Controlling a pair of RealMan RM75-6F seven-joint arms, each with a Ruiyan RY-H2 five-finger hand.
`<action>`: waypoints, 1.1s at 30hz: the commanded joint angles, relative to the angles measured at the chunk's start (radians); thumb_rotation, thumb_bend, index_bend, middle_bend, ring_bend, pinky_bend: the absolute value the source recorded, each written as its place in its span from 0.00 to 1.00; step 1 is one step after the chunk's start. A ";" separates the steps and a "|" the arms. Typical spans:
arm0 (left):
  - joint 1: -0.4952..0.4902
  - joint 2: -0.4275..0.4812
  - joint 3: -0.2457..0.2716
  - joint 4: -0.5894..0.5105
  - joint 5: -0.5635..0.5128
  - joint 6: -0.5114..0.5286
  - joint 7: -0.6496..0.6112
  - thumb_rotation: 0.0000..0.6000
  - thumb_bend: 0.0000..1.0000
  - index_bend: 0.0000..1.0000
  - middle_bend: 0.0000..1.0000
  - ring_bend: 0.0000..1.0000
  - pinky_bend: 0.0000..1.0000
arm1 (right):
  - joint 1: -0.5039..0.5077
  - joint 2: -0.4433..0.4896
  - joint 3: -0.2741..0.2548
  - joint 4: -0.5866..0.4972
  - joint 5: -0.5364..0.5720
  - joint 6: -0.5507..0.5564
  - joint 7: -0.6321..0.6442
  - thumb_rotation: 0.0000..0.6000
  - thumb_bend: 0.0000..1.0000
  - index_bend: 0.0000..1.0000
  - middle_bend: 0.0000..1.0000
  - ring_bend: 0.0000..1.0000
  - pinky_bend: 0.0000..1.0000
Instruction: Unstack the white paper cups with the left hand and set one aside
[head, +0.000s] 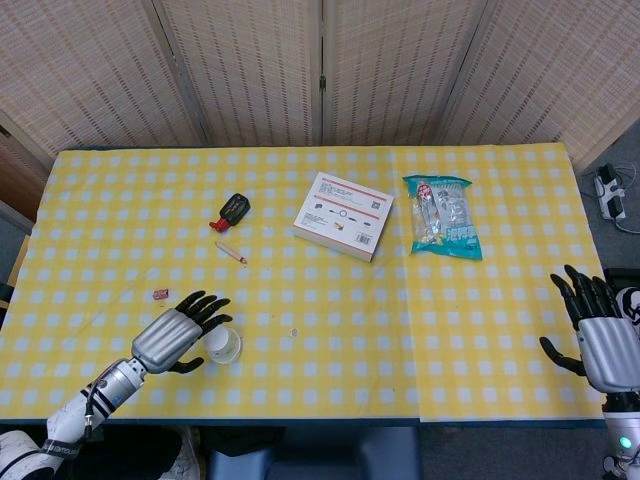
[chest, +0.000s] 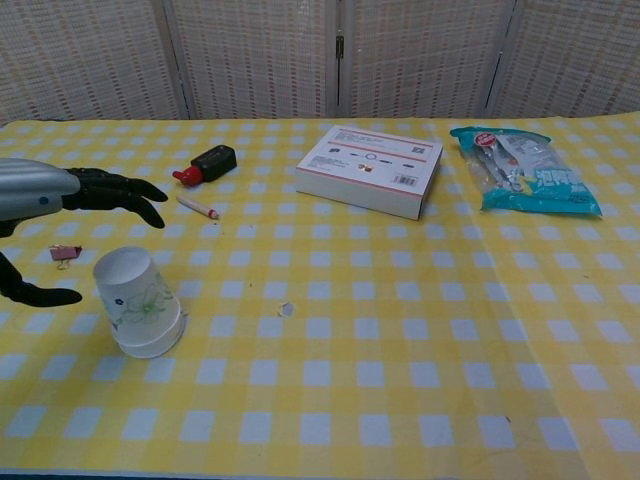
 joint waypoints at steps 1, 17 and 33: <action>-0.009 -0.011 -0.002 0.001 -0.014 -0.008 0.007 1.00 0.33 0.21 0.08 0.05 0.00 | 0.002 -0.002 0.000 0.002 0.000 -0.002 0.002 1.00 0.30 0.00 0.00 0.00 0.00; -0.036 -0.043 0.008 0.025 -0.080 -0.037 0.022 1.00 0.39 0.27 0.08 0.07 0.00 | 0.001 -0.007 -0.002 0.012 0.003 -0.007 0.013 1.00 0.30 0.00 0.00 0.00 0.00; -0.043 -0.057 0.022 0.043 -0.085 -0.021 0.009 1.00 0.49 0.32 0.09 0.07 0.00 | -0.001 -0.007 -0.004 0.012 0.007 -0.010 0.015 1.00 0.30 0.00 0.00 0.00 0.00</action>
